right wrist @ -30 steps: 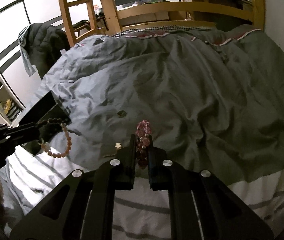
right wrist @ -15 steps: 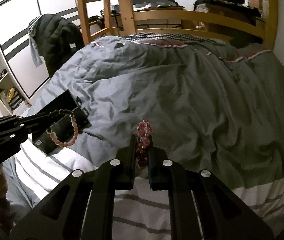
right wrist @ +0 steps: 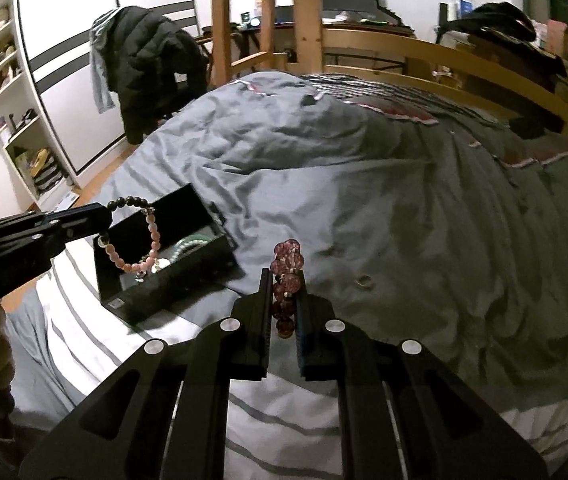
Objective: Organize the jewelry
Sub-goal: 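Carry the brown bead bracelet to the box with the left tool while the right tool carries the pink bracelet, then release the brown bracelet into the box with the left tool while the right tool drops the pink bracelet in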
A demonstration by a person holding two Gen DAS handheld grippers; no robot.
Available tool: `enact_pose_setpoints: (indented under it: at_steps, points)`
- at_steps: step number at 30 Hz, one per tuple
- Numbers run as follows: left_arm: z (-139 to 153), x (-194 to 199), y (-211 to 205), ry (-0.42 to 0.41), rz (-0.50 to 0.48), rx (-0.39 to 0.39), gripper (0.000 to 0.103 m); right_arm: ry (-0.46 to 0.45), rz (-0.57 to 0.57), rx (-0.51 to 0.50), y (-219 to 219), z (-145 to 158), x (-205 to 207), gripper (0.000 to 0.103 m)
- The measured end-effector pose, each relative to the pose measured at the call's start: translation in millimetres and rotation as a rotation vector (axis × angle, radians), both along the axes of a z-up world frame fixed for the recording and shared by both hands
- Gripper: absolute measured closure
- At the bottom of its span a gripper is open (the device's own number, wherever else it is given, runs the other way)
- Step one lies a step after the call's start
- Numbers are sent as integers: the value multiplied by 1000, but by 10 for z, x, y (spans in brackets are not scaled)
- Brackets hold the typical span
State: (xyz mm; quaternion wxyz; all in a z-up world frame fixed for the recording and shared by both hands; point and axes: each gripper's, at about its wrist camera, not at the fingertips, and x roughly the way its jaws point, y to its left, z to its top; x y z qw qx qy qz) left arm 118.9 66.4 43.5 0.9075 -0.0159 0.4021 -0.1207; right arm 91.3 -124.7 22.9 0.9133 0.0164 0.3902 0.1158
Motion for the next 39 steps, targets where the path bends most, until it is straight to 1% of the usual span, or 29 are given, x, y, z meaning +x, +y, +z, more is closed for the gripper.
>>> enact_pose_setpoints:
  at_steps: [2, 9, 14, 18, 21, 23, 26, 29, 31, 39]
  points:
    - [4, 19, 79, 5, 19, -3, 95, 0, 13, -4, 95, 4, 53, 92]
    - [-26, 65, 254, 43, 71, 23, 95, 6, 57, -20, 427, 4, 251, 92]
    - [-132, 150, 410, 116, 111, 6, 95, 22, 98, -26, 680, -67, 392, 92]
    - [-218, 213, 520, 163, 152, -7, 95, 50, 117, 14, 835, -188, 547, 92]
    - [-302, 262, 634, 201, 198, -39, 95, 61, 133, 29, 960, -255, 644, 92]
    - [-371, 294, 685, 224, 210, -58, 95, 63, 144, 23, 1037, -282, 671, 92]
    - [-431, 331, 704, 247, 223, -61, 95, 75, 169, 9, 1158, -341, 712, 92]
    - [-448, 346, 708, 256, 226, -63, 95, 81, 189, -3, 1258, -410, 736, 92]
    - [-453, 354, 712, 259, 230, -56, 95, 94, 197, 7, 1304, -463, 762, 92]
    - [-491, 372, 805, 276, 262, -82, 95, 124, 227, 23, 1418, -580, 806, 92]
